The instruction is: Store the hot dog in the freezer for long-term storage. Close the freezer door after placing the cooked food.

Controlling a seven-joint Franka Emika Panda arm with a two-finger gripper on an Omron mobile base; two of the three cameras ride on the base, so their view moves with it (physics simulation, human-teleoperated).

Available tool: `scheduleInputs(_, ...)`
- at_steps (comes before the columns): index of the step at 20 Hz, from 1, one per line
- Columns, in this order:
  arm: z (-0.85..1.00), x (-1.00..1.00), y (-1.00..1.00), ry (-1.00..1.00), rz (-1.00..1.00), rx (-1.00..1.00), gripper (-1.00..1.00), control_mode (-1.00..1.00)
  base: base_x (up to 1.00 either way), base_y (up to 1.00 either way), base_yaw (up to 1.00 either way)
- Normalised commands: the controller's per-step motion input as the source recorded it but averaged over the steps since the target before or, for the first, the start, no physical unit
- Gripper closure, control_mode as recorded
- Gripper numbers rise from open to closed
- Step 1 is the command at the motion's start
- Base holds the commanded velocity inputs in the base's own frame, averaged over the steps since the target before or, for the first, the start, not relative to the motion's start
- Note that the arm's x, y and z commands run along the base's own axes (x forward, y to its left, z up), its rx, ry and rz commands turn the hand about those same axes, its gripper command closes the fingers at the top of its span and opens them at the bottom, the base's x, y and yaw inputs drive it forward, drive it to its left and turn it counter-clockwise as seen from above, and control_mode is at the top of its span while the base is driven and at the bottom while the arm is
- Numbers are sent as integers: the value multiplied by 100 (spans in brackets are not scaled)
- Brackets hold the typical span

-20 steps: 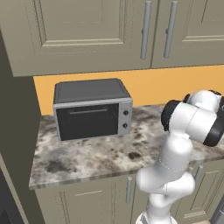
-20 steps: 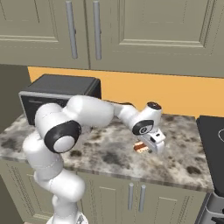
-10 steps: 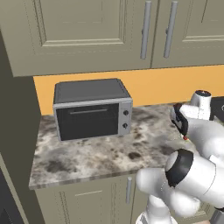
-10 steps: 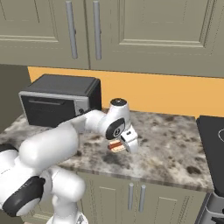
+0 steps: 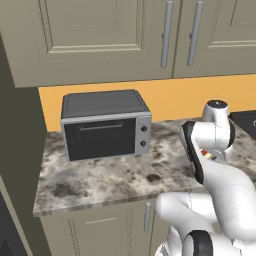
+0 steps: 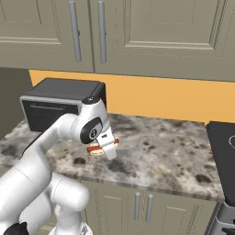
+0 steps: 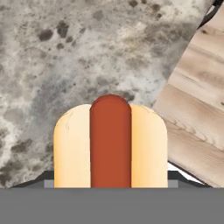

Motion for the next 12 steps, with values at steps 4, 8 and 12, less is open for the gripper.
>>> scheduleInputs(4,45,-23,36,15,-7,9,100,-100,0,0,0)
scheduleInputs(8,36,-23,45,18,0,7,100,-100,0,0,0)
scheduleInputs(12,27,-19,56,13,0,7,100,-100,0,0,0)
